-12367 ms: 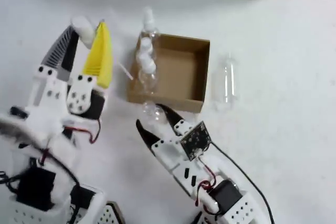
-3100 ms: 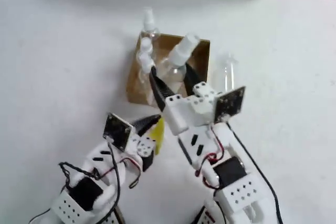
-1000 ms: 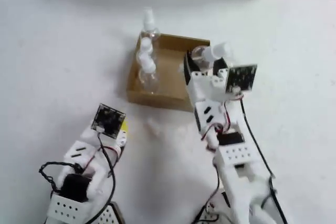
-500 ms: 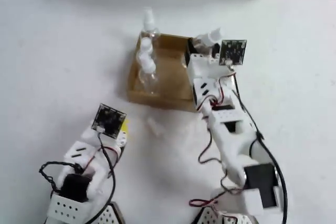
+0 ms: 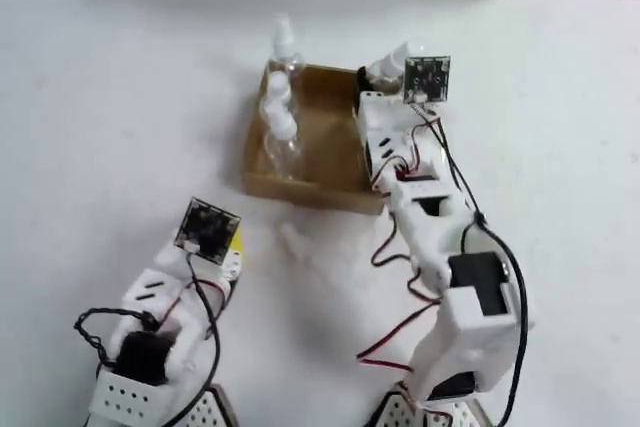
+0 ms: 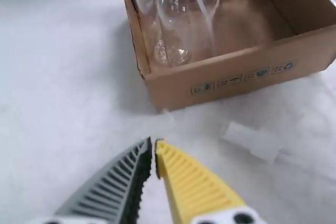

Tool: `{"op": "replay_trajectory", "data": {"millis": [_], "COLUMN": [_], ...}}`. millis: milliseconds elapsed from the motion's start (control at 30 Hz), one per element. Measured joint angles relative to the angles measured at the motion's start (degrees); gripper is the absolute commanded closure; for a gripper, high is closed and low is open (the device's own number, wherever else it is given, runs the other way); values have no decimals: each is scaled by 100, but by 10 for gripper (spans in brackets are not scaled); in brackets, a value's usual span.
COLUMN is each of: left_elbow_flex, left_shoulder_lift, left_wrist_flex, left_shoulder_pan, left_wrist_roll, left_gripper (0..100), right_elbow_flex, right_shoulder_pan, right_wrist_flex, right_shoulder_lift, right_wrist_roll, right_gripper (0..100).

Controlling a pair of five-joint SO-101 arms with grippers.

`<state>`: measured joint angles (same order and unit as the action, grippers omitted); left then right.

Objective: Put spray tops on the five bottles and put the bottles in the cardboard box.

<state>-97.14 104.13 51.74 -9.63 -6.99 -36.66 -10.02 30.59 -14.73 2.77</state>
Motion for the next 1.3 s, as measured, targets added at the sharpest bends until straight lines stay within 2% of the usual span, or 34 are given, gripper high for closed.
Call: {"op": "replay_trajectory", "data": {"millis": [833, 1033, 1300], "left_elbow_flex": [0, 0, 0], "left_shoulder_lift": [0, 0, 0], "left_wrist_flex": [0, 0, 0], "left_shoulder_pan": [0, 0, 0], "left_wrist_roll": [0, 0, 0], "left_gripper": [976, 976, 976], "right_elbow_flex": [844, 1002, 1002], "right_shoulder_pan": [79, 79, 79], "right_wrist_flex": [9, 79, 79], "right_shoulder_lift": [-1055, -1231, -1231], "right_wrist_roll": [-62, -651, -730], "right_gripper": [983, 982, 980]}}
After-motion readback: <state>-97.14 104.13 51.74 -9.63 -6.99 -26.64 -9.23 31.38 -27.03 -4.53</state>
